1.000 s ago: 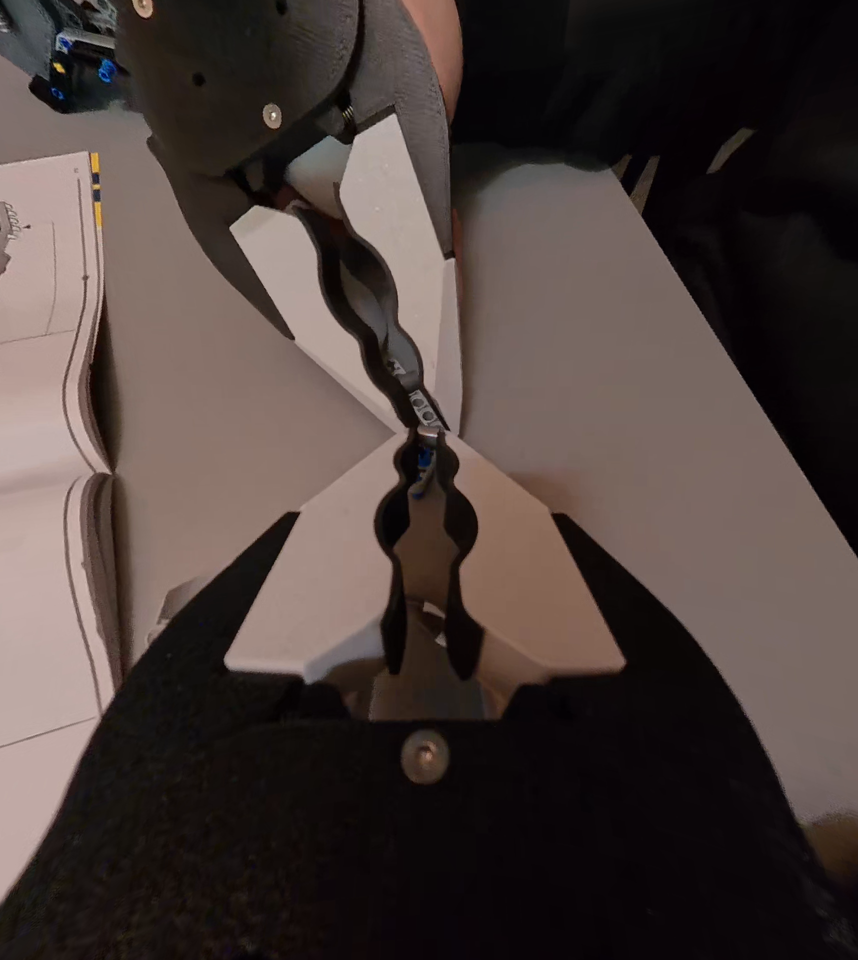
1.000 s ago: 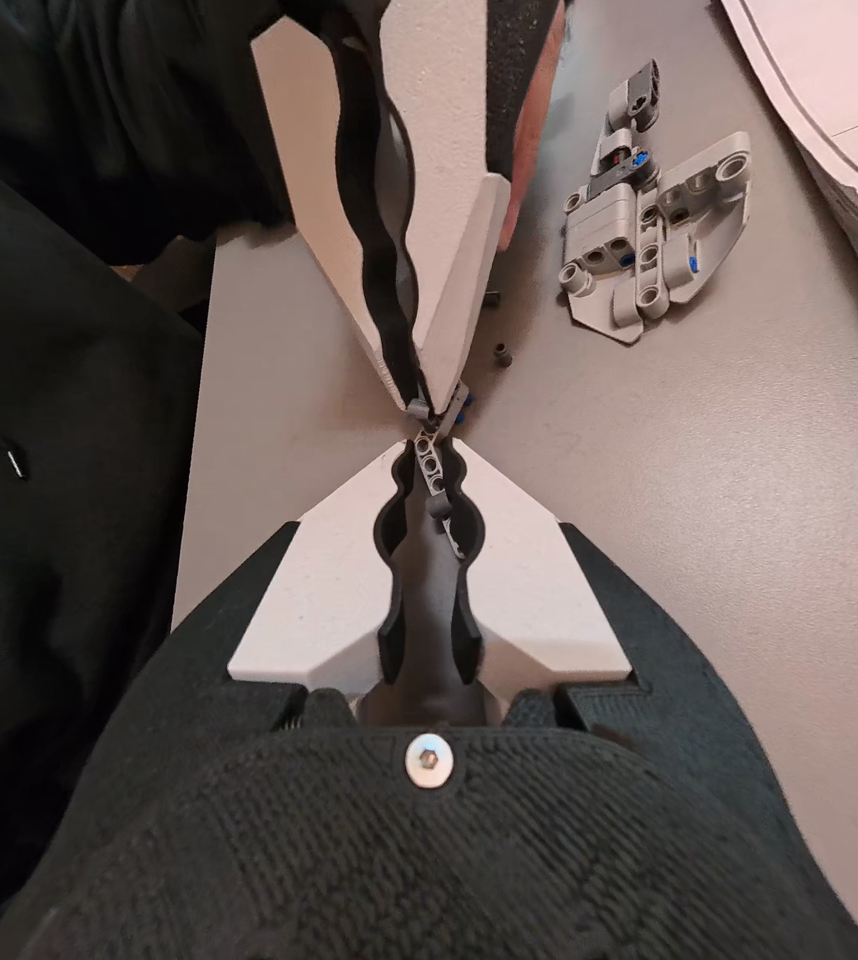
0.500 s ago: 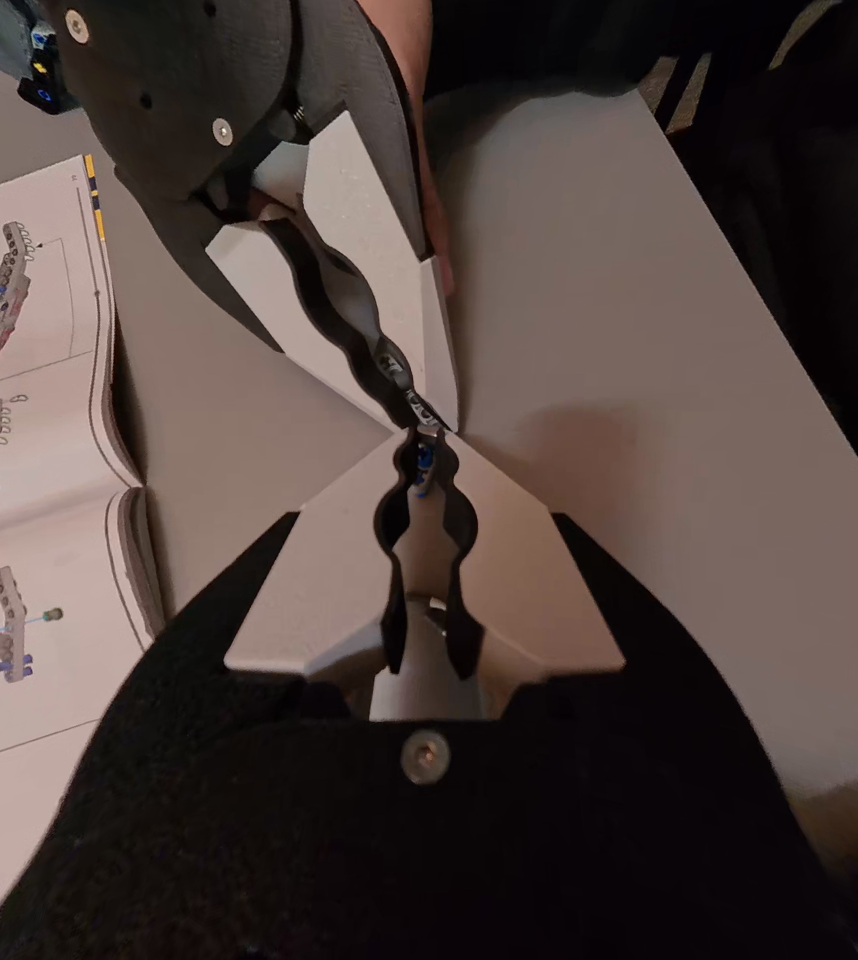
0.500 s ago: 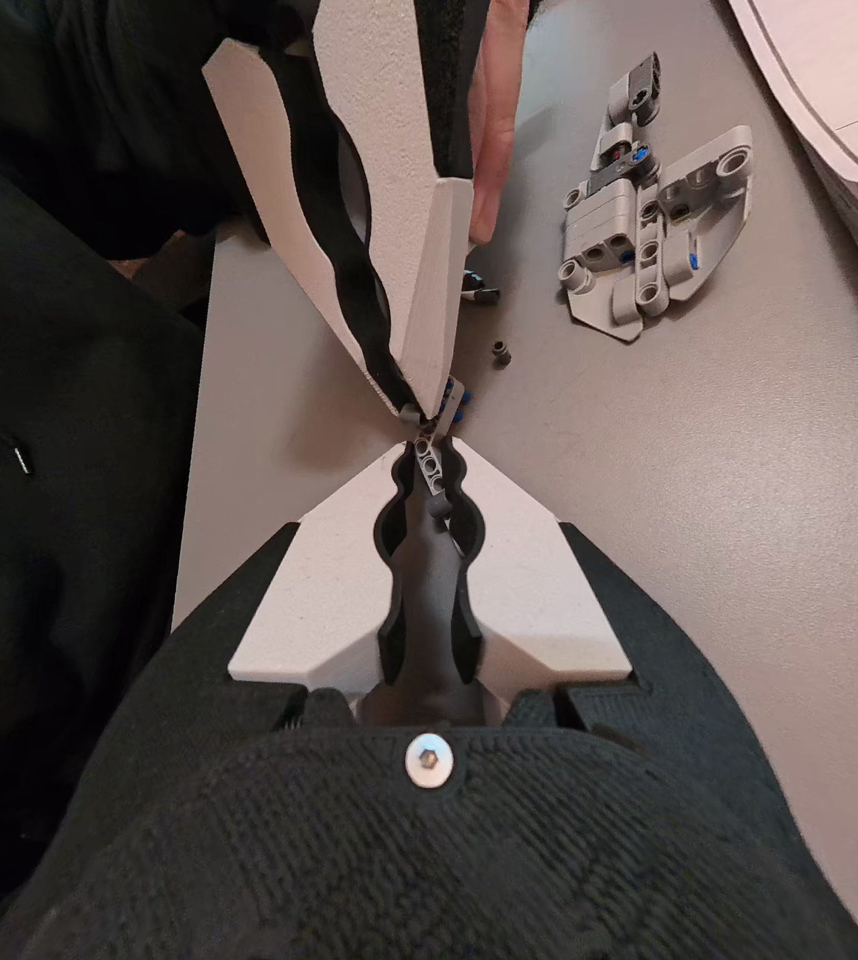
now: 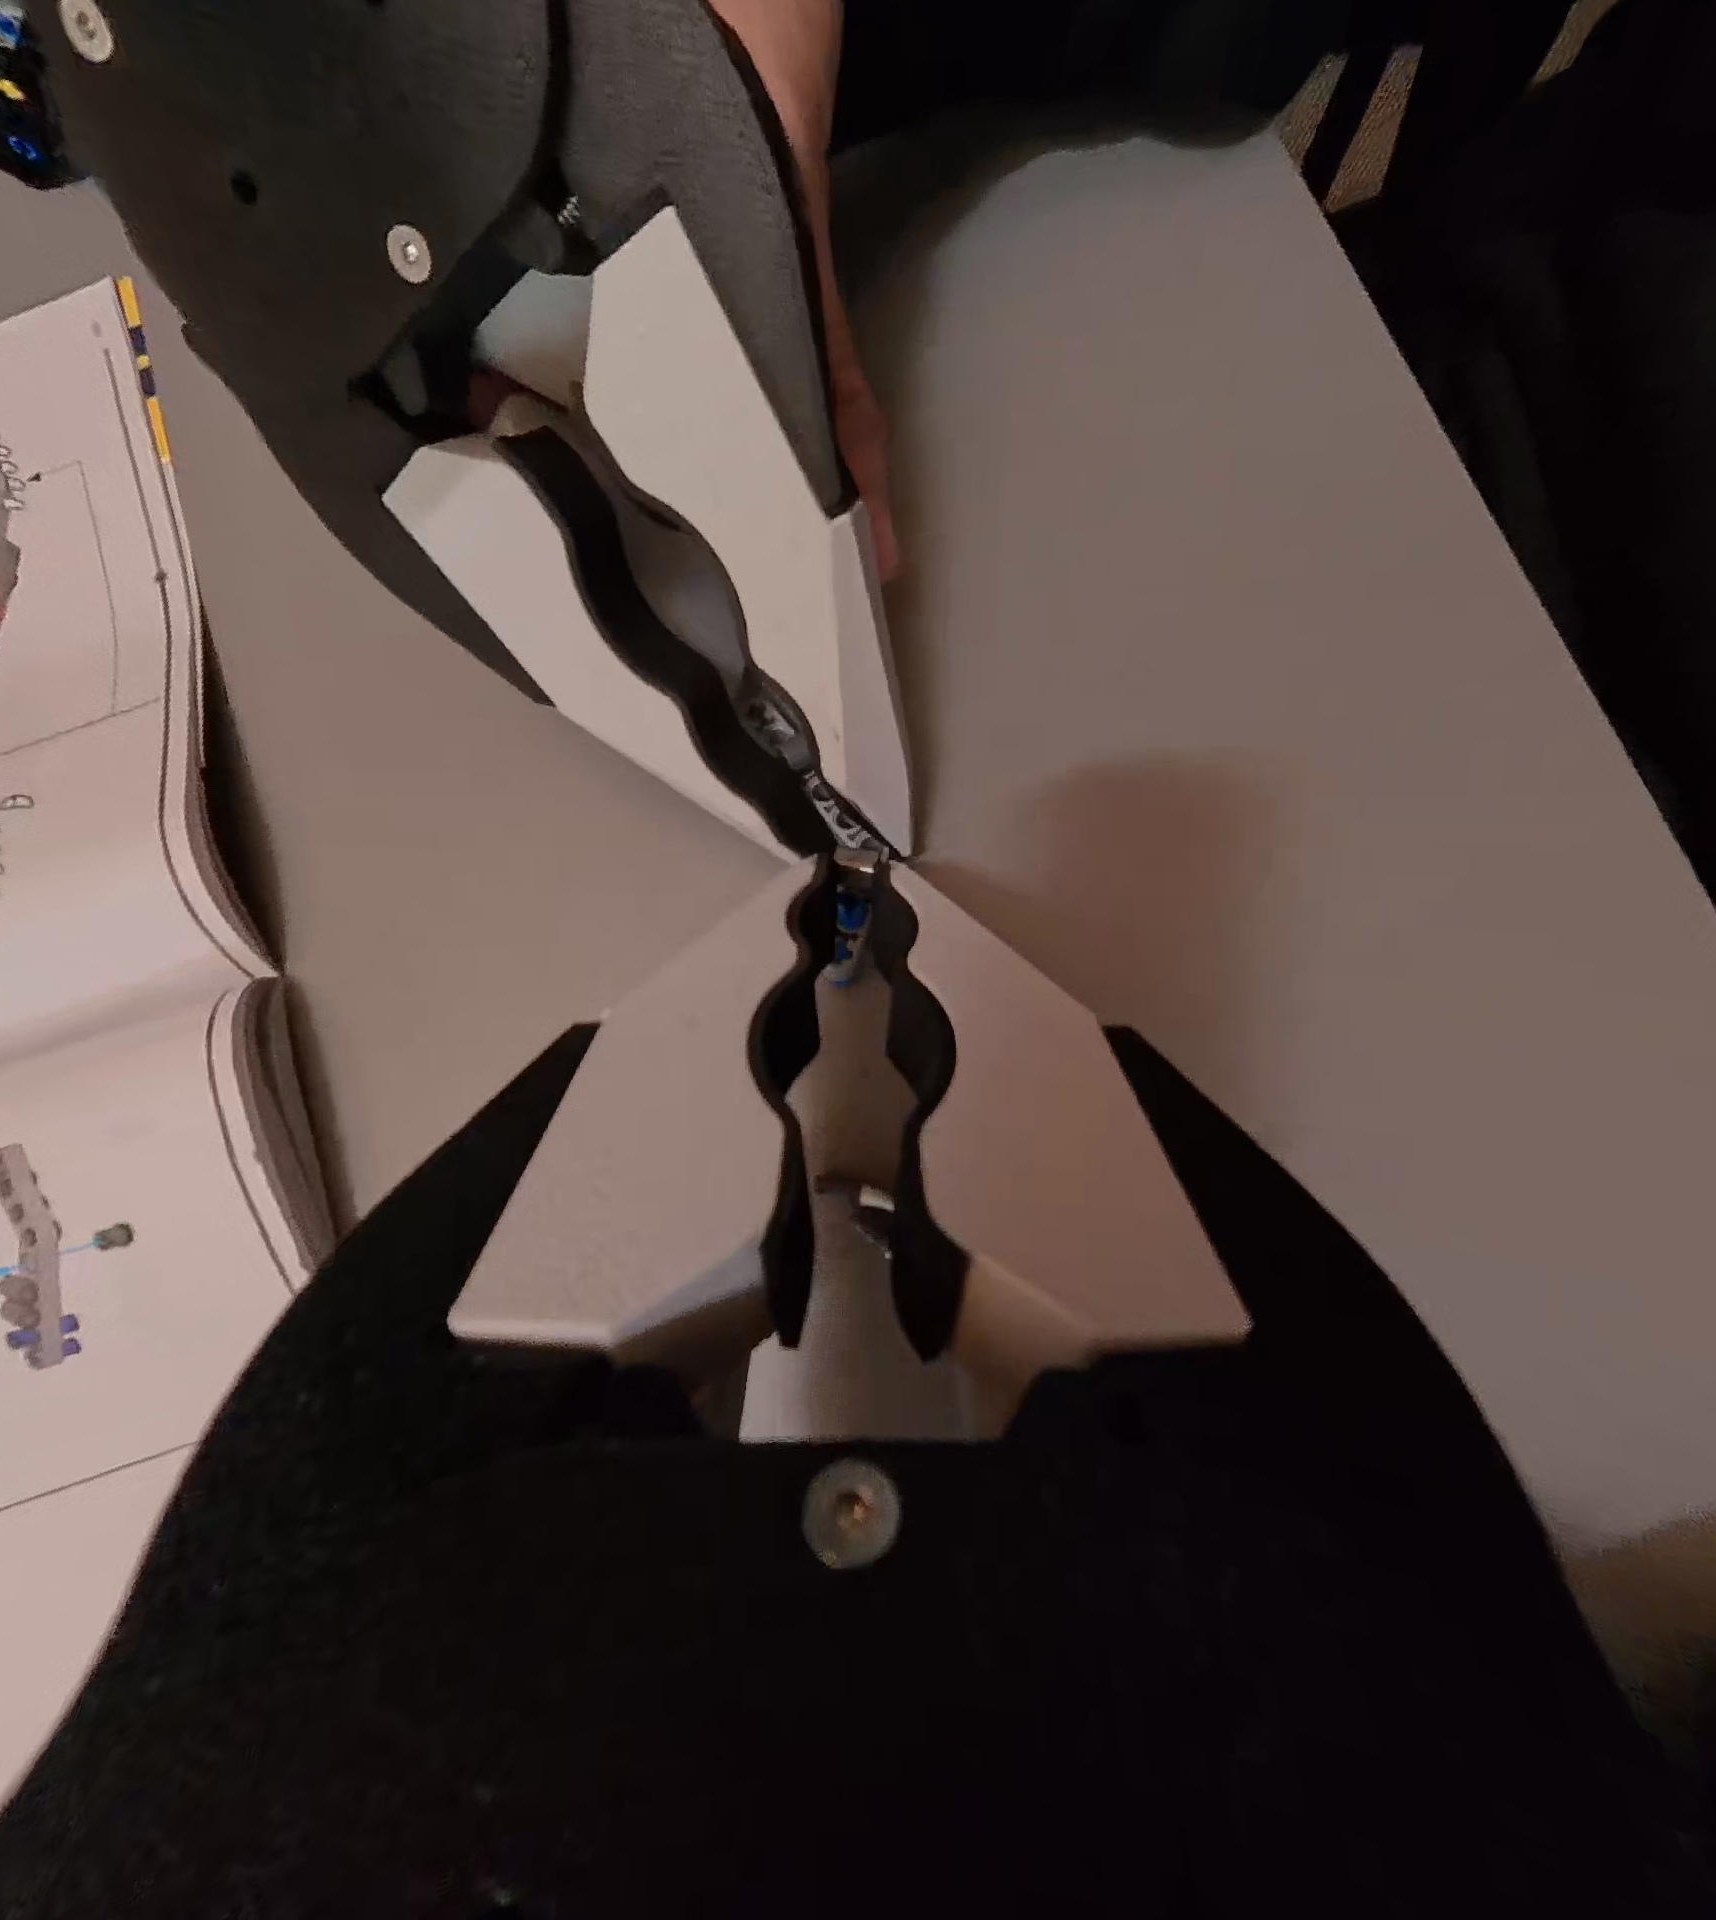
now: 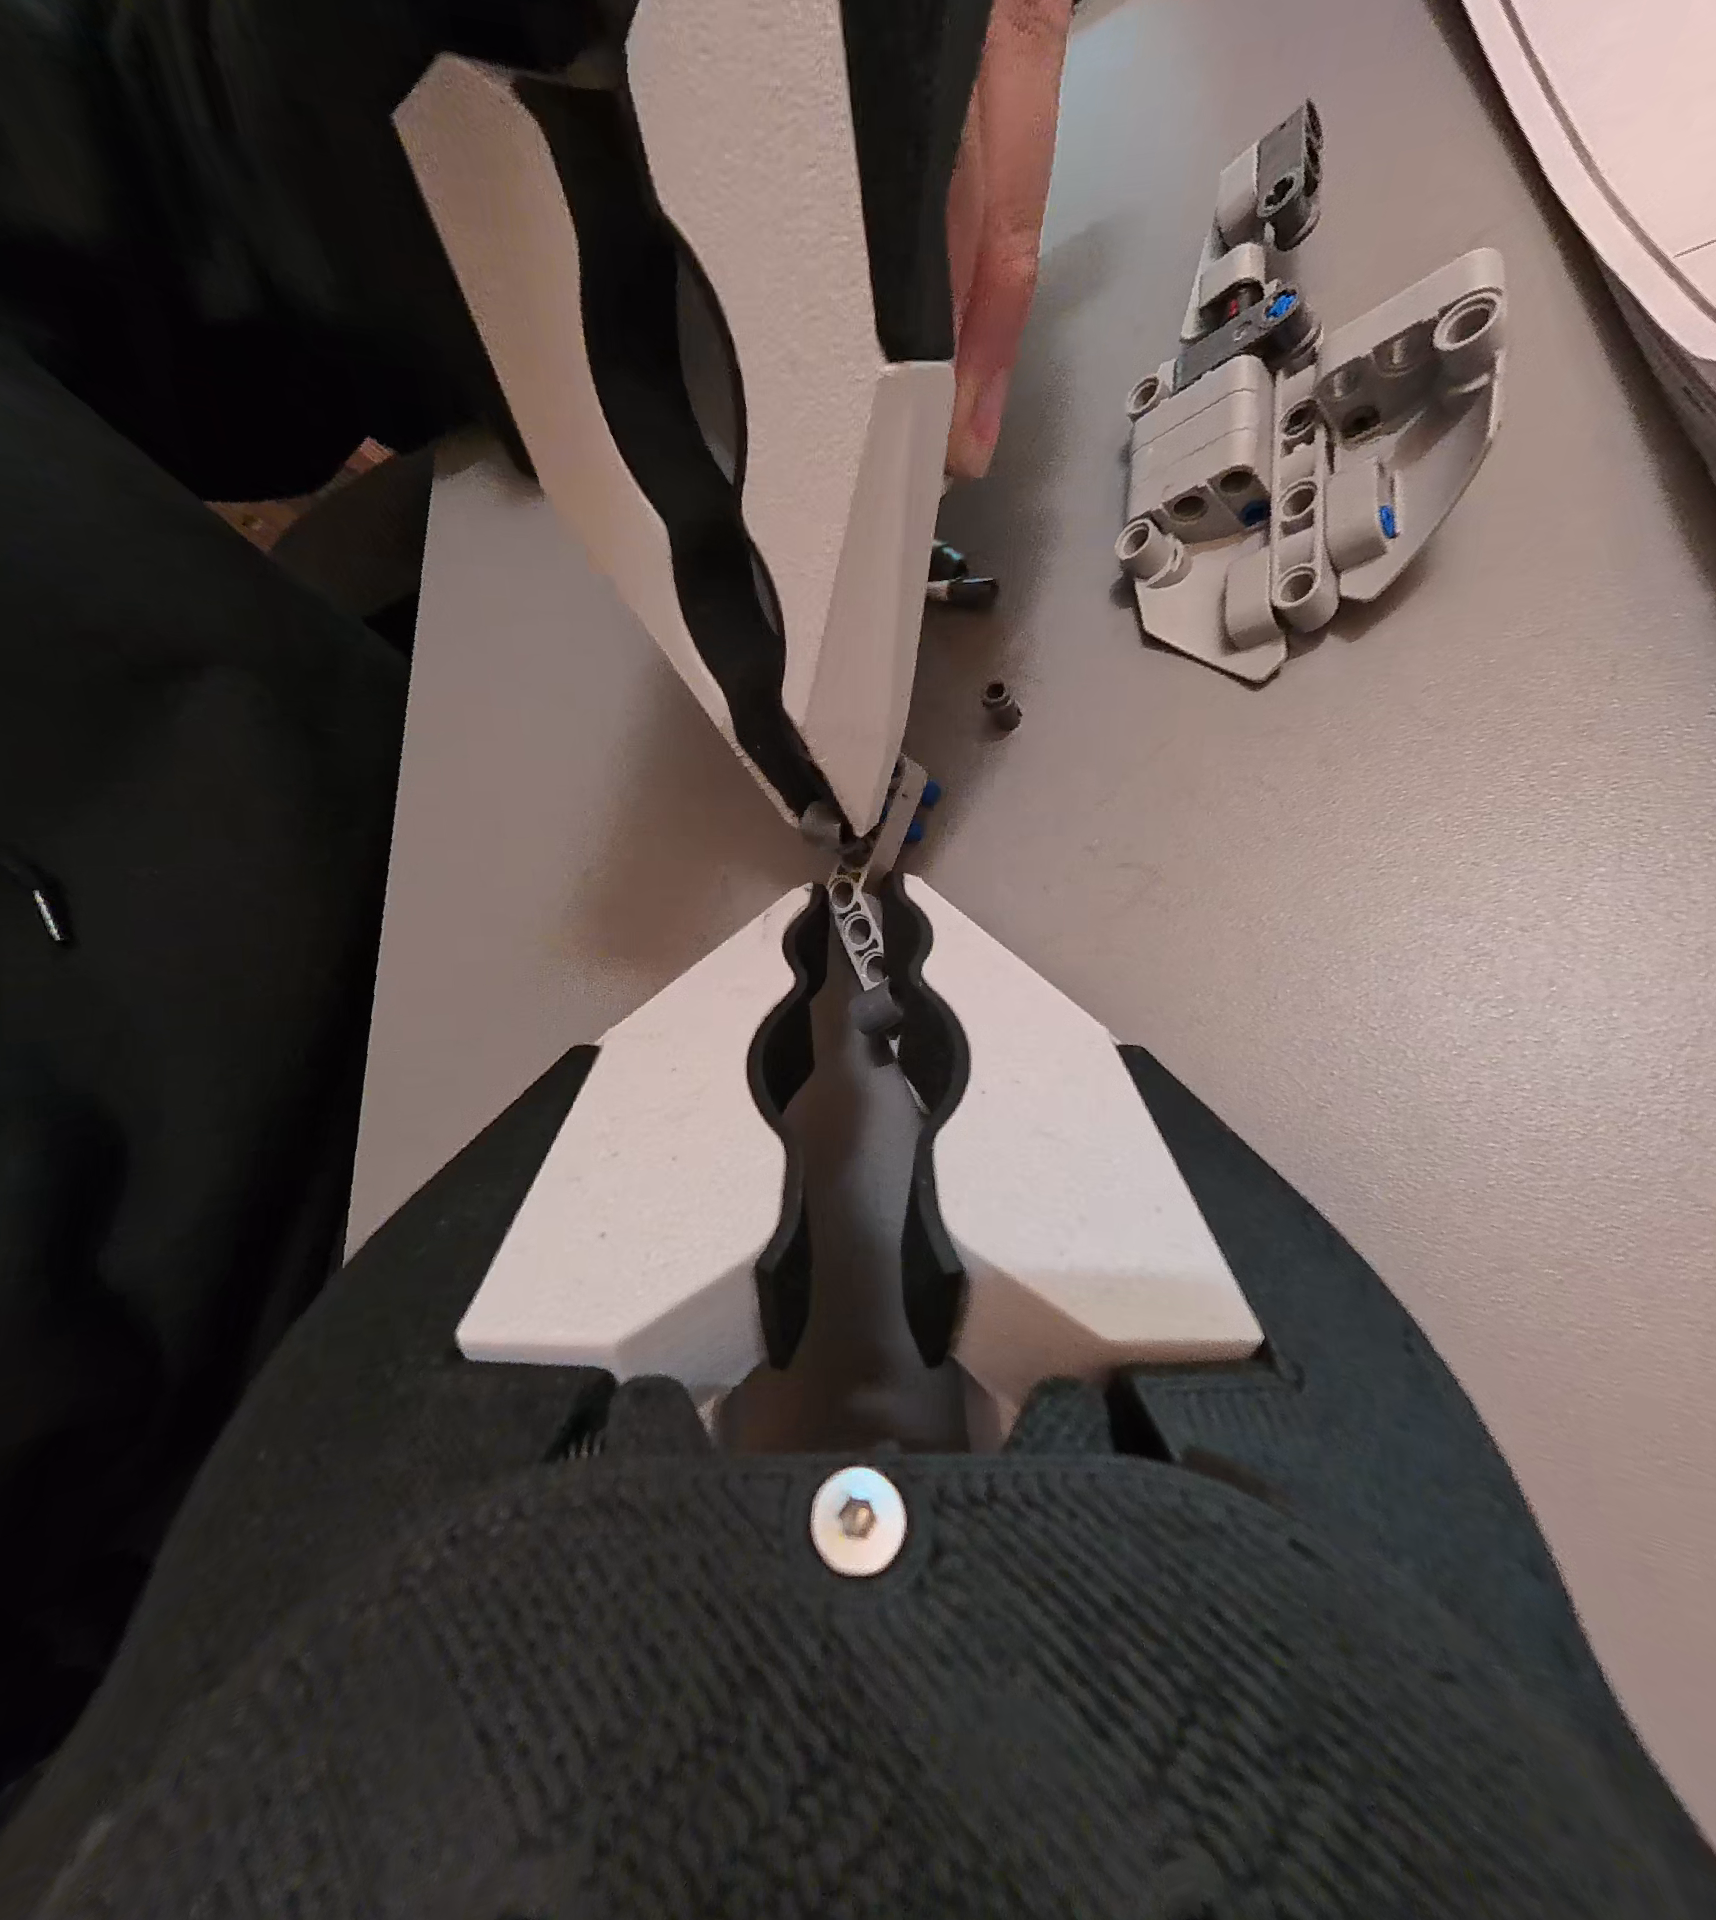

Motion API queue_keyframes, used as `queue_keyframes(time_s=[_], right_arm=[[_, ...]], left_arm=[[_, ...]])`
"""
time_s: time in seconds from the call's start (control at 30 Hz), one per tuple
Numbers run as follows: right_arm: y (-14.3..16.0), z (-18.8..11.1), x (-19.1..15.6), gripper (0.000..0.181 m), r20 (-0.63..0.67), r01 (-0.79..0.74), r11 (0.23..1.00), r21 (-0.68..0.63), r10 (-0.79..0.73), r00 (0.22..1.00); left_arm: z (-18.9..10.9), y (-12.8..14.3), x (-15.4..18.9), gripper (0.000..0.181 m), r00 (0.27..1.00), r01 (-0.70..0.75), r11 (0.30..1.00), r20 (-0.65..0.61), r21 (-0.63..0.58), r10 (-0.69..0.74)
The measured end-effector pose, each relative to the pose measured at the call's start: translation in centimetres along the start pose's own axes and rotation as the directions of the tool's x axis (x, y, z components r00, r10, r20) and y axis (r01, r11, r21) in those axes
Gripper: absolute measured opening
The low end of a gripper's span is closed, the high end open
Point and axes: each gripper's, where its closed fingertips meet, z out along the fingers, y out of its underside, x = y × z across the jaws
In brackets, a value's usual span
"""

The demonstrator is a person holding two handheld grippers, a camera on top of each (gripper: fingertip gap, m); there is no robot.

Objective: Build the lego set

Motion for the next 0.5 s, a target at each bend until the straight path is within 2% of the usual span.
queue_keyframes(time_s=[0.03, 0.2, 0.3, 0.43, 0.5], right_arm=[[0.04, 0.01, 0.01, 0.009, -0.002, 0.004, 1.0, -0.004, -0.004, 1.0], [0.01, -0.01, 0.01, 0.009, 0.008, -0.005, 1.0, -0.003, 0.005, 1.0], [0.06, 0.02, 0.04, 0.008, 0.001, 0.002, 1.0, -0.007, -0.002, 1.0], [-0.04, -0.02, 0.06, 0.009, 0.01, -0.019, 1.0, 0.002, 0.019, 1.0], [0.01, 0.0, 0.1, 0.008, 0.003, -0.014, 1.0, -0.002, 0.014, 1.0]], left_arm=[[0.02, -0.01, 0.04, 0.004, 1.0, -0.013, 1.0, 0.008, -0.016, 0.013], [0.01, 0.05, -0.03, 0.004, 0.998, -0.051, 0.997, 0.018, -0.057, 0.053], [0.09, 0.01, 0.08, 0.004, 0.991, -0.121, 0.98, 0.038, -0.158, 0.128], [0.01, 0.1, -0.08, 0.004, 0.993, -0.118, 0.975, -0.002, -0.186, 0.12], [0.12, 0.06, 0.07, 0.004, 0.988, -0.15, 0.96, -0.006, -0.237, 0.153]])
